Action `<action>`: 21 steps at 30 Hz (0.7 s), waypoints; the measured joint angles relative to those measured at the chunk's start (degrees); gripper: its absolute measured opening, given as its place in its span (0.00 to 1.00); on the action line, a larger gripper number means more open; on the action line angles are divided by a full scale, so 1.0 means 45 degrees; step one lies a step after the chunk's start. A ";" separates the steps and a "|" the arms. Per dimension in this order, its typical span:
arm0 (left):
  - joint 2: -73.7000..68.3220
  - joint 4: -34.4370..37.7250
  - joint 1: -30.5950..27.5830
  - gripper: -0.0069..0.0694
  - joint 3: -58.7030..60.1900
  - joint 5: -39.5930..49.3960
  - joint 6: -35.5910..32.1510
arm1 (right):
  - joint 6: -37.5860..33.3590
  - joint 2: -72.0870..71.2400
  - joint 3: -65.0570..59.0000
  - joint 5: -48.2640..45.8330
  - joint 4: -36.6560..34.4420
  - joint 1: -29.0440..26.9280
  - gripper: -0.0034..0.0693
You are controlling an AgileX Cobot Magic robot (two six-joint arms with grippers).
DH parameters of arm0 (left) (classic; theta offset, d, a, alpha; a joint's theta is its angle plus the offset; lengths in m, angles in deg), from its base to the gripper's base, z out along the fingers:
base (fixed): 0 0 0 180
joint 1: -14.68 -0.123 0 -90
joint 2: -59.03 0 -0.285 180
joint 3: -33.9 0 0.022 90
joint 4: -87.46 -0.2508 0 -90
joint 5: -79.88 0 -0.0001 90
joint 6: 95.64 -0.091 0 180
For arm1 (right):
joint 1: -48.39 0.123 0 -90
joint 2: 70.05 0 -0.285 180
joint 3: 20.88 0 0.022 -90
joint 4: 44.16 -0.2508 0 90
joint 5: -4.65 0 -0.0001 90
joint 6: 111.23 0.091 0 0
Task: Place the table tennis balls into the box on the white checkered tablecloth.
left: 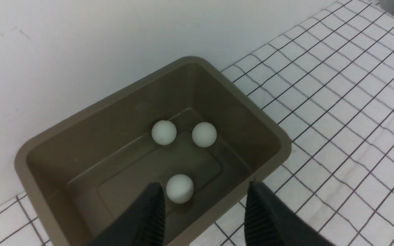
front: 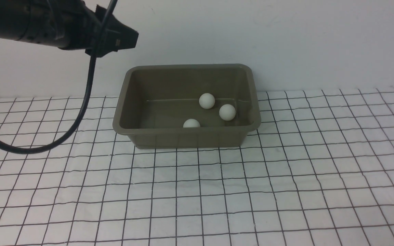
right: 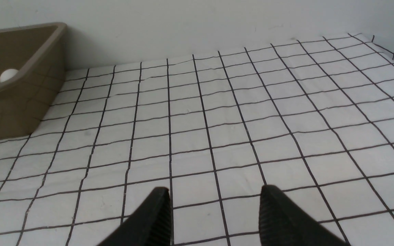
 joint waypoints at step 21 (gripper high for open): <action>-0.0071 0.9560 0.0000 0.36 0.0000 -0.1273 -0.6447 | 0.0041 -0.0067 -0.0051 0.0356 0.0013 0.0000 0.50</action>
